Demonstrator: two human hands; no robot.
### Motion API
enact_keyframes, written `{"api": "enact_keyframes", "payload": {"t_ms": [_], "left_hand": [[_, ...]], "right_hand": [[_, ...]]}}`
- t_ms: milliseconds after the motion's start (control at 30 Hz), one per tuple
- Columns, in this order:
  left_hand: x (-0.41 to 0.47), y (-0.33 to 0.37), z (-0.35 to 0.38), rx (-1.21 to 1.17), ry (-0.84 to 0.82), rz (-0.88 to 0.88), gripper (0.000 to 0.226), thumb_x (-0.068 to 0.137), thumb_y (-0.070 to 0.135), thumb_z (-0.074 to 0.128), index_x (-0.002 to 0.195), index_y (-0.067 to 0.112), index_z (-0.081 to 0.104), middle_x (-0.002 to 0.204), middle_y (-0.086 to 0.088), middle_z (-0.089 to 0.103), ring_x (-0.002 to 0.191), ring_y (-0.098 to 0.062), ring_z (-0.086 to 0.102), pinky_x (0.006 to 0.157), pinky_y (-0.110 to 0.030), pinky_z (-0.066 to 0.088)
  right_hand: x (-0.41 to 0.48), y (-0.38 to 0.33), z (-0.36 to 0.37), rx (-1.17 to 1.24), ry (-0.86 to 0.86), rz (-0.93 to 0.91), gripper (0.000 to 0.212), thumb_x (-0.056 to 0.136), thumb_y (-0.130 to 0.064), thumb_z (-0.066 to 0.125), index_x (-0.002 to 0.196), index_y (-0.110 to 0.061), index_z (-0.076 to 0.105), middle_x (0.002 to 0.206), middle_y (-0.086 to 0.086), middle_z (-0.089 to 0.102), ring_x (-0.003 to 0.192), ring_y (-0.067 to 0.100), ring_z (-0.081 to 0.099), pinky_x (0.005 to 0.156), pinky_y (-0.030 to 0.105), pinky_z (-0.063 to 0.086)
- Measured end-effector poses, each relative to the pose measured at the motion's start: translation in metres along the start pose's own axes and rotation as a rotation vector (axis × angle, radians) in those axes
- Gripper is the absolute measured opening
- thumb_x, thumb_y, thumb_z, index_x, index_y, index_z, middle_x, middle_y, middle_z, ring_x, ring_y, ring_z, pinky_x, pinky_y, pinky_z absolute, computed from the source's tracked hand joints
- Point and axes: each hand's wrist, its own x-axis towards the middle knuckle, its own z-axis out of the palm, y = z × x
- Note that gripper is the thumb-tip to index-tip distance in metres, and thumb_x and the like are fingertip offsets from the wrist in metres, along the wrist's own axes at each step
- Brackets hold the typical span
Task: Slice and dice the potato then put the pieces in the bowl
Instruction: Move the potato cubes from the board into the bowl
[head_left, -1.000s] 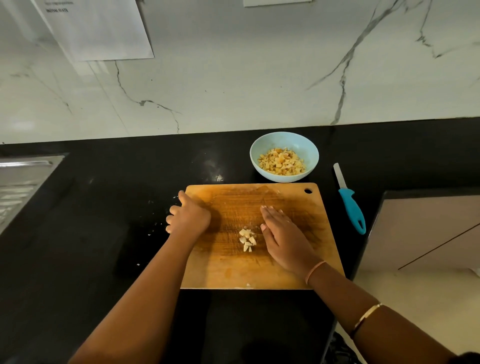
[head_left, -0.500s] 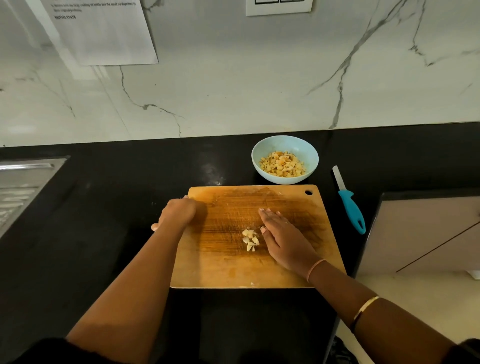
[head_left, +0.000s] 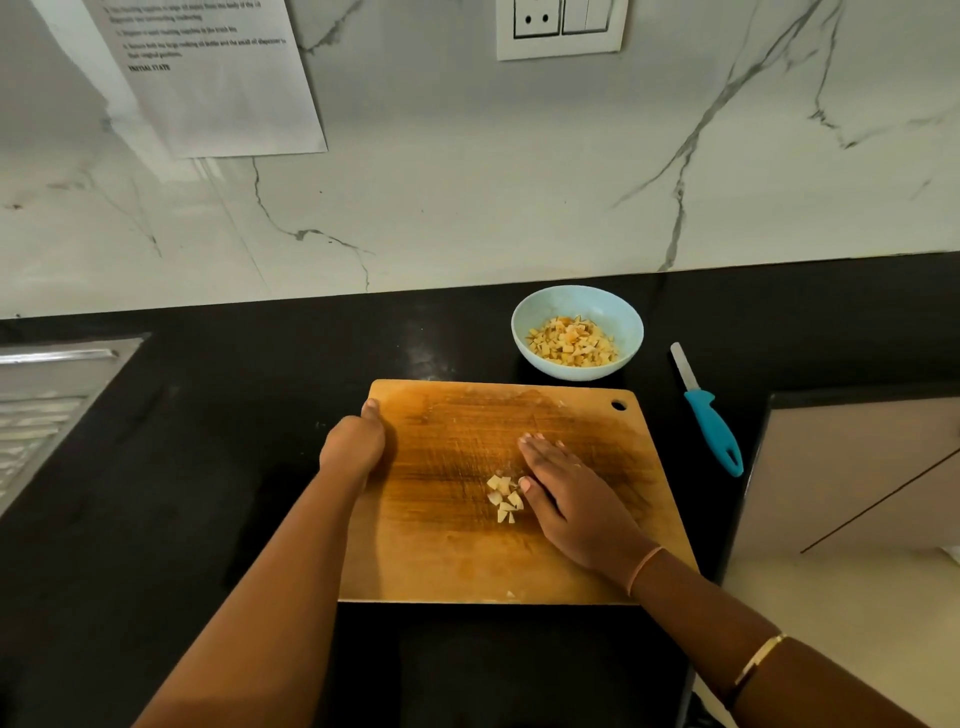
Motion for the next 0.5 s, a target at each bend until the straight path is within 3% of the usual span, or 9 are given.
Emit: {"api": "enact_keyframes", "payload": {"t_ms": [167, 267, 500], "left_hand": [[0.006, 0.009, -0.018, -0.021, -0.009, -0.017, 0.059, 0.101, 0.050, 0.026, 0.123, -0.001, 0.048, 0.084, -0.011, 0.050, 0.079, -0.022, 0.051, 0.078, -0.036, 0.037], [0.008, 0.011, -0.030, -0.081, -0.042, -0.044, 0.060, 0.101, 0.050, 0.029, 0.133, 0.001, 0.042, 0.105, -0.016, 0.052, 0.101, -0.029, 0.052, 0.093, -0.042, 0.037], [0.007, 0.020, -0.047, -0.224, -0.058, -0.014, 0.059, 0.100, 0.051, 0.031, 0.130, 0.002, 0.044, 0.114, -0.016, 0.054, 0.104, -0.030, 0.053, 0.097, -0.043, 0.036]], "right_hand": [[0.000, -0.016, -0.009, 0.034, -0.017, -0.025, 0.051, 0.104, -0.030, 0.032, 0.149, -0.009, 0.022, 0.156, 0.002, 0.025, 0.134, -0.004, 0.004, 0.104, 0.004, -0.009], [0.004, -0.029, -0.019, 0.046, -0.012, -0.036, 0.052, 0.104, -0.032, 0.031, 0.150, -0.011, 0.019, 0.156, 0.001, 0.022, 0.137, -0.003, 0.005, 0.098, -0.001, -0.013], [0.018, -0.038, -0.046, 0.037, 0.024, -0.070, 0.052, 0.103, -0.032, 0.032, 0.149, -0.009, 0.023, 0.155, 0.005, 0.028, 0.144, 0.010, 0.018, 0.109, 0.010, 0.000]]}}
